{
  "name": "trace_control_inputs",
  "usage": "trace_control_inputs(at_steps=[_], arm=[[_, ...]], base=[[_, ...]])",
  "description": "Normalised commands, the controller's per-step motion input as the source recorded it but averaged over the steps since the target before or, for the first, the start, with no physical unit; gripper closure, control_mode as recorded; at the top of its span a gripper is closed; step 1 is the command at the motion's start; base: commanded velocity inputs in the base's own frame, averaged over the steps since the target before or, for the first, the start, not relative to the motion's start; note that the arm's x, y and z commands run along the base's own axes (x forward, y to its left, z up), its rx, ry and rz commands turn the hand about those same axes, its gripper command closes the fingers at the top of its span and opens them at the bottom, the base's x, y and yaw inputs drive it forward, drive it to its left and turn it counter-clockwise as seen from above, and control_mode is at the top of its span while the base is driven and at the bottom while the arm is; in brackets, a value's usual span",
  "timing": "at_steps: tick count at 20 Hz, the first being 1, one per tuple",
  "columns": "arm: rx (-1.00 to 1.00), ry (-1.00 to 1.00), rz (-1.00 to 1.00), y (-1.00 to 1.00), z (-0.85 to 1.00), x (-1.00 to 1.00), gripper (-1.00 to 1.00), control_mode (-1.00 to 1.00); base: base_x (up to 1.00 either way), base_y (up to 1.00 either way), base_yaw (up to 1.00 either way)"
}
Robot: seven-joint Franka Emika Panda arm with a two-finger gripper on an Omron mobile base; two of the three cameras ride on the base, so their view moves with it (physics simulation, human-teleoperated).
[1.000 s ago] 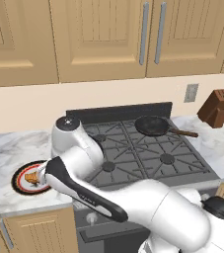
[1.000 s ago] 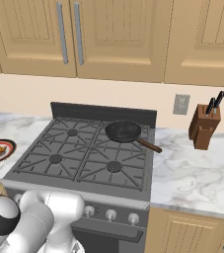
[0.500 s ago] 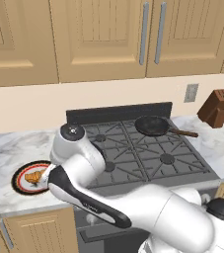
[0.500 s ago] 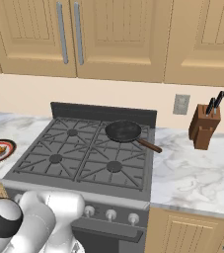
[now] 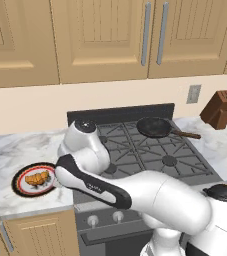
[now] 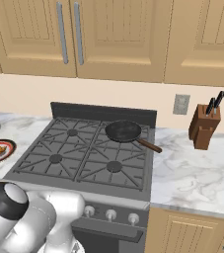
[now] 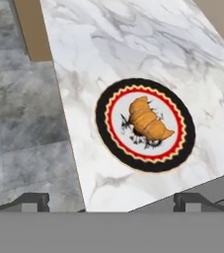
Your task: Pick the croissant and place it on the pan. Then turn on the stove to warm the croissant.
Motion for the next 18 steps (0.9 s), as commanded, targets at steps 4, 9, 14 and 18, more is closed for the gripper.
trace_control_inputs(at_steps=[4,9,14,18], arm=[[-0.25,0.01,0.17,0.22,-0.22,0.15,-1.00,-1.00],[-0.26,0.09,0.10,0.36,-0.08,0.22,-1.00,-1.00],[-0.12,0.08,0.09,0.35,0.00,0.20,-1.00,-1.00],[-0.02,-0.01,0.03,0.06,-0.07,0.03,-1.00,-1.00]], base=[[0.00,0.00,0.00],[0.00,0.00,0.00],[0.00,0.00,0.00],[0.00,0.00,0.00]])
